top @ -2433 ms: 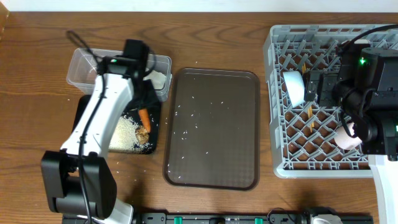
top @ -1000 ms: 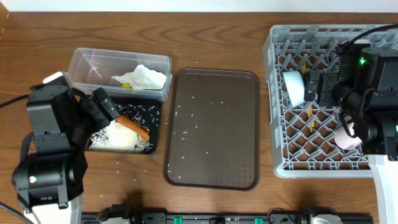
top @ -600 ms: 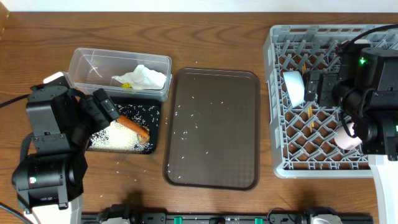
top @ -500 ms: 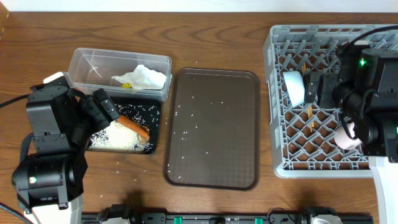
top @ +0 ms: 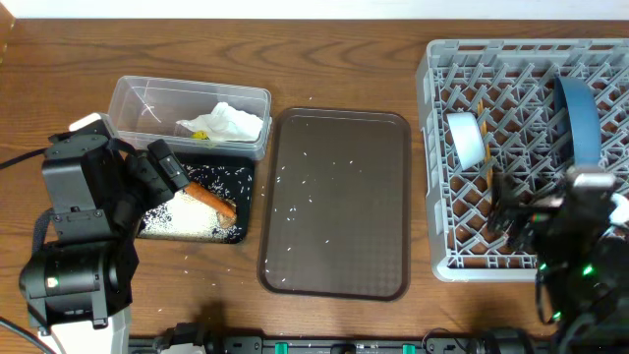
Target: Sort waste into correct bins and load items into the dishwasher rack
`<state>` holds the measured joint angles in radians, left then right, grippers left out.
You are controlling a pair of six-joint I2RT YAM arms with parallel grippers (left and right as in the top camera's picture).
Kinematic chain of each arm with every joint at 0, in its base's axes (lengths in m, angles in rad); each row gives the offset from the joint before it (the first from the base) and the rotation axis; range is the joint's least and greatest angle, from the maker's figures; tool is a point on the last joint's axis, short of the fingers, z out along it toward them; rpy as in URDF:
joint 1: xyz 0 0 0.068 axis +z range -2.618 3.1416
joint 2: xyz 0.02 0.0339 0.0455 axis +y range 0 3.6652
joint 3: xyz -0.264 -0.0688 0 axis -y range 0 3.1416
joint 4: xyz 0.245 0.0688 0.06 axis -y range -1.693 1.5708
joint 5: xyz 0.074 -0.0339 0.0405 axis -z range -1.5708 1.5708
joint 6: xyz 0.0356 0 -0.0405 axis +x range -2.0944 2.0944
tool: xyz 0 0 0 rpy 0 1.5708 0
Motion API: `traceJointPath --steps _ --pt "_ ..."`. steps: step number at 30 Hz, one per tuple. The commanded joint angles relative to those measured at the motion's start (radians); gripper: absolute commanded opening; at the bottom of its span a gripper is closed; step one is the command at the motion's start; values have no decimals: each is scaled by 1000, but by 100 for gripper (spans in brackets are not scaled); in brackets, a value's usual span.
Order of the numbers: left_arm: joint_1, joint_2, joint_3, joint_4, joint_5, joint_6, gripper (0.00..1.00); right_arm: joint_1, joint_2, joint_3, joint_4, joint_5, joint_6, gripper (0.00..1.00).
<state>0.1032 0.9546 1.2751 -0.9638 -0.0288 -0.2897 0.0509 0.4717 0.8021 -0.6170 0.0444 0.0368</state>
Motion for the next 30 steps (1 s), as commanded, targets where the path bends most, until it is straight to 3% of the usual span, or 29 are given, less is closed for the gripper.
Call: traceJointPath --steps 1,13,20,30 --pt "2 -1 16 0 2 12 98 8 -111 -147 45 1 -16 99" --pt "2 -1 16 0 2 12 98 8 -470 -600 365 -91 -15 99" --pt "2 -1 16 0 2 12 98 8 -466 -801 616 -116 17 99" --pt "2 -1 16 0 2 12 98 8 -466 -797 547 -115 18 99"
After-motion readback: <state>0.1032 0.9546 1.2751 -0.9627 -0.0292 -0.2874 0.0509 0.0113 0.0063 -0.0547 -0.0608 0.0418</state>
